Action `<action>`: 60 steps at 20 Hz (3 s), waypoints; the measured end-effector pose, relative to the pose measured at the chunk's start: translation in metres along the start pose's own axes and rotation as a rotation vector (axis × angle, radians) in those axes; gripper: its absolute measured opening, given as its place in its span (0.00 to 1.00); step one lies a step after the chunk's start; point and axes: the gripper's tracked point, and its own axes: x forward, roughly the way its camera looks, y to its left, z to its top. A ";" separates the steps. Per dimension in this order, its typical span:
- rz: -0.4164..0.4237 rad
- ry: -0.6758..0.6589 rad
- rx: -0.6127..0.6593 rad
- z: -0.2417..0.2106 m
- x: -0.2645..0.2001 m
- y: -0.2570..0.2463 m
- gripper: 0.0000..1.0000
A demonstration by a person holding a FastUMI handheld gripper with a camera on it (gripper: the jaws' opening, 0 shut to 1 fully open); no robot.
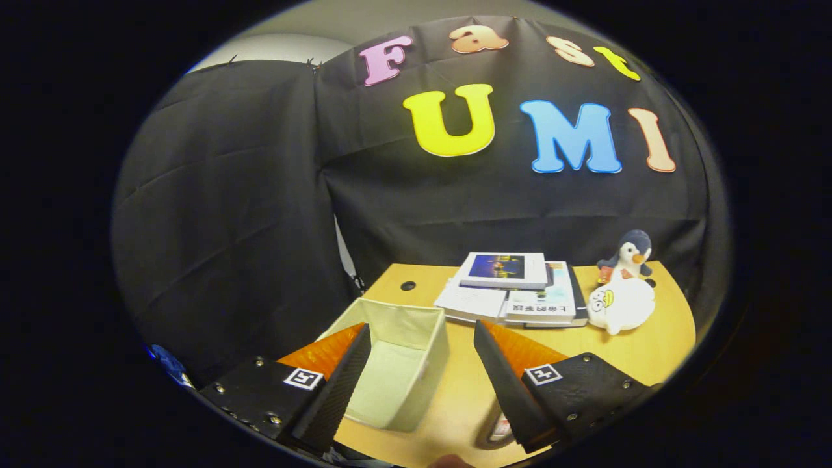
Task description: Open the storage box then place both shoes into the box .Put the left shoe in first, then the right shoe, with the right side of both shoes facing outward in a uniform manner.
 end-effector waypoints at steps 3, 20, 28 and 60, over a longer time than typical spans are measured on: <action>-0.058 0.020 -0.014 -0.018 -0.002 -0.042 0.97; -0.201 0.272 0.030 -0.167 0.031 -0.157 0.98; -0.187 0.405 0.066 -0.221 0.042 -0.158 0.95; -0.029 0.305 0.378 -0.042 0.052 -0.014 0.00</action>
